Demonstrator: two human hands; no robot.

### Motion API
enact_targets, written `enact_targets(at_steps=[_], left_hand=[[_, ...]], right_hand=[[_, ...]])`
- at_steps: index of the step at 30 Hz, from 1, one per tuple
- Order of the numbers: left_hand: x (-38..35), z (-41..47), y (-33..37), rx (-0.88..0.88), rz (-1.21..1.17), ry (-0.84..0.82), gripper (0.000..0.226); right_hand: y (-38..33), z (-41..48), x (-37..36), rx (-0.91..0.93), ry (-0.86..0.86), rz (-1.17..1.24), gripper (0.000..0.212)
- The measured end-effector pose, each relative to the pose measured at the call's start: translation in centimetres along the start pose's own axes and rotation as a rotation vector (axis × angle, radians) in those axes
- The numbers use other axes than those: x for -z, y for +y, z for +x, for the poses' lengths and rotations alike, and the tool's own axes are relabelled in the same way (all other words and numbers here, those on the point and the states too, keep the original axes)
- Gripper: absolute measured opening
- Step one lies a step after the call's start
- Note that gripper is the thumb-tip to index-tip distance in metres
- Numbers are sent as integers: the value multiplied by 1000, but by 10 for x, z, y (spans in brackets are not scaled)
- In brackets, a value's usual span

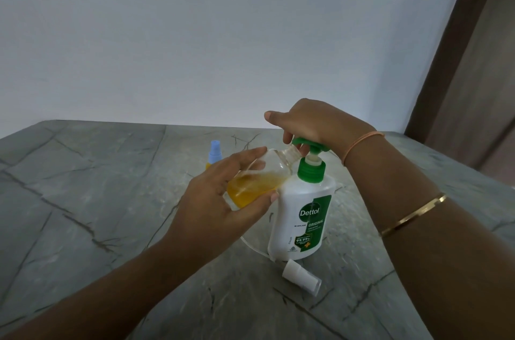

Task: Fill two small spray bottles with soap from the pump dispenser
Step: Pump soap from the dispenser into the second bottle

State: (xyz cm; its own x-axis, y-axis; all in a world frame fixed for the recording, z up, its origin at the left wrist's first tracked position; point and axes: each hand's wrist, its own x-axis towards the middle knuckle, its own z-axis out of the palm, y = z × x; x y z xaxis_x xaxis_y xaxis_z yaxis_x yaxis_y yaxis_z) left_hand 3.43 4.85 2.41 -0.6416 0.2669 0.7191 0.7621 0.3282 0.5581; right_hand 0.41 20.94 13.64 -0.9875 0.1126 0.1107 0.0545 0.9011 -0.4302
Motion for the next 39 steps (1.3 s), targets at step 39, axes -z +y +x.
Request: enact_targets(at_steps=[39], left_hand=[[7, 2, 2, -16, -25, 28, 53]], right_hand=[[-8, -2, -4, -32, -119, -40, 46]])
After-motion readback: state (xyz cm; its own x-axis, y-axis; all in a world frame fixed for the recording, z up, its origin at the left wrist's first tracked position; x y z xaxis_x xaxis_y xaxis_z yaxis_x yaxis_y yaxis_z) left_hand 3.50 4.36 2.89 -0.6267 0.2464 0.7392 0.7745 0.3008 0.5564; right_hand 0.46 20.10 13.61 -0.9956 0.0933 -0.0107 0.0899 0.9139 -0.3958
